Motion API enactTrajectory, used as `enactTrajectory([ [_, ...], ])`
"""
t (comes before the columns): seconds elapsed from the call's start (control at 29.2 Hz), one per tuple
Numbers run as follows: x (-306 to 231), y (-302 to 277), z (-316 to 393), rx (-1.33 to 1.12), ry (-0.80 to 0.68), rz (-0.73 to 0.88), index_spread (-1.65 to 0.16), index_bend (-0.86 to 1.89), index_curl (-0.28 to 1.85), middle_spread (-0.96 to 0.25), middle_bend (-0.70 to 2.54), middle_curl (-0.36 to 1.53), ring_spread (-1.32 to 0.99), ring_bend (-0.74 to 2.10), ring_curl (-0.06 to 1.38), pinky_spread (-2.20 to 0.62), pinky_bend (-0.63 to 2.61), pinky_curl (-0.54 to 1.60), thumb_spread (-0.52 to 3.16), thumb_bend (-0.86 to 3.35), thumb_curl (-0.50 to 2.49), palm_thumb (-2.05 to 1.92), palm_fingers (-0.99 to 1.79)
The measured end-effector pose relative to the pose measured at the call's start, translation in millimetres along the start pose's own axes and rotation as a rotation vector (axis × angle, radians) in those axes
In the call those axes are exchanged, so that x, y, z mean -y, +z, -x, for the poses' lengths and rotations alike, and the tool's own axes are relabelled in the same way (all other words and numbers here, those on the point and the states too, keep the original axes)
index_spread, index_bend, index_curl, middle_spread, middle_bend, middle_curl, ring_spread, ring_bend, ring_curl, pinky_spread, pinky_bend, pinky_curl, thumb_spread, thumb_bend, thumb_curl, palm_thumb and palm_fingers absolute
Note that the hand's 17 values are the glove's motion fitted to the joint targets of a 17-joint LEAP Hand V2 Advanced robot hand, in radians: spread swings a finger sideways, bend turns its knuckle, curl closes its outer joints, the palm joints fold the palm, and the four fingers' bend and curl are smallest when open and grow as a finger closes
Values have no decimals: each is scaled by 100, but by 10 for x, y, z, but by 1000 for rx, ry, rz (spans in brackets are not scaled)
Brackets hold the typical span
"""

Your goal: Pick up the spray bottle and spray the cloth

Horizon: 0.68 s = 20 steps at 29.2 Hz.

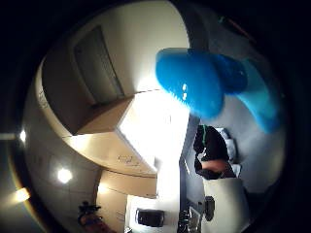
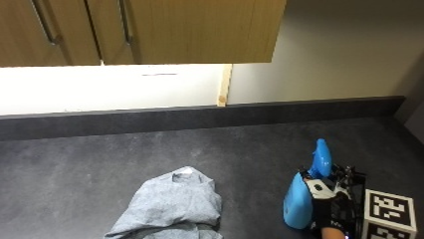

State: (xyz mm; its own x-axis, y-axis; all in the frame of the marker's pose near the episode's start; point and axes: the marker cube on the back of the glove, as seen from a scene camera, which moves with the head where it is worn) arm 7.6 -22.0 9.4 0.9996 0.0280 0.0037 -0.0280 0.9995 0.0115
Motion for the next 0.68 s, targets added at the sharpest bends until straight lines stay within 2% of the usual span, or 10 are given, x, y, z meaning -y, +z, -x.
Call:
enactTrajectory([
  [0.14, 144, -99, -10, -62, -12, -5, -29, 14, 23, 8, 20, 35, 8, 47, 36, 5, 77, 38, 99, -1, 52, 87, 40],
  [0.68, 335, -142, 5, -7, -19, -45, -29, 23, 30, 4, 21, 37, 7, 42, 35, 9, 57, 33, 99, -1, 55, 94, 50],
])
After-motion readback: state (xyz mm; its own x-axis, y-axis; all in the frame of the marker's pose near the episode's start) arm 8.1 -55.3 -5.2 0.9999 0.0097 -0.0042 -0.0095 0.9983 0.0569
